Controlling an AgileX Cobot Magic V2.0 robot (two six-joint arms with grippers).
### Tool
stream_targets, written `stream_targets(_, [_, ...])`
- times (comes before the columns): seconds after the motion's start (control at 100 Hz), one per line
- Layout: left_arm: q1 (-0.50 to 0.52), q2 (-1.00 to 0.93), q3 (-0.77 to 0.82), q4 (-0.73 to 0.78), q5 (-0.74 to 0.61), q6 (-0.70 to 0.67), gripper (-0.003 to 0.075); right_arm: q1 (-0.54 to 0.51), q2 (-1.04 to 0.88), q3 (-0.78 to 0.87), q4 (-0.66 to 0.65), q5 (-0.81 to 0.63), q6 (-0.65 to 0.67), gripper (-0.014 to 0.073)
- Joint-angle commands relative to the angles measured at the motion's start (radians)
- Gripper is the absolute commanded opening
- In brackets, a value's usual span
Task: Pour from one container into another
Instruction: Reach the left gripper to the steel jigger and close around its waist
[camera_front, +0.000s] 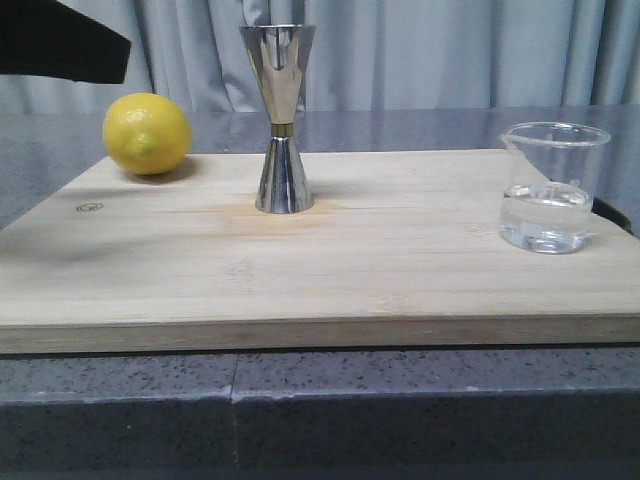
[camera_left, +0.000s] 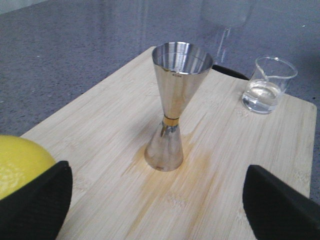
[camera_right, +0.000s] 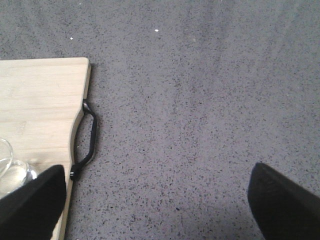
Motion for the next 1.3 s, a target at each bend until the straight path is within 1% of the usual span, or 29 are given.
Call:
stream_targets(0.0, [0.002,0.041,-0.031,-0.136,0.125,0.086,0.0642,0.003,0.011,-0.034,-0.003,-0.080,0.000,0.0650])
stream_targets(0.07, [0.000,0.087,-0.031,-0.176,0.174,0.140,0.0642,0.003,0.011,-0.034,-0.003,-0.080,0.000,0.0650])
stream_targets(0.16, [-0.024,0.133,-0.031,-0.225,0.197,0.203,0.0642,0.003,0.011,-0.034,-0.003,-0.080,0.000,0.0650])
stream_targets(0.31, [-0.094,0.186,-0.031,-0.285,0.196,0.300,0.0642,0.003,0.011,-0.034,-0.003,-0.080,0.000,0.0650])
stream_targets(0.43, [-0.141,0.223,-0.040,-0.338,0.180,0.347,0.0642,0.003,0.011,-0.034,-0.003,-0.080,0.000,0.0650])
stream_targets(0.96, [-0.290,0.418,-0.244,-0.338,0.175,0.349,0.0636,0.003,0.011,-0.034,-0.003,-0.080,0.000,0.0650])
stream_targets(1.03, [-0.298,0.435,-0.264,-0.338,0.175,0.349,0.0610,0.003,0.011,-0.034,-0.003,-0.080,0.000,0.0650])
stream_targets(1.08, [-0.300,0.439,-0.272,-0.338,0.175,0.349,0.0579,0.003,0.011,-0.034,-0.003,-0.080,0.000,0.0650])
stream_targets(1.27, [-0.300,0.440,-0.275,-0.338,0.179,0.349,0.0399,0.003,0.011,-0.034,-0.003,-0.080,0.000,0.0650])
stream_targets(1.28, [-0.300,0.440,-0.275,-0.338,0.180,0.349,0.0379,0.003,0.011,-0.034,-0.003,-0.080,0.000,0.0650])
stream_targets(1.29, [-0.300,0.440,-0.275,-0.338,0.180,0.349,0.0379,0.003,0.011,-0.034,-0.003,-0.080,0.000,0.0650])
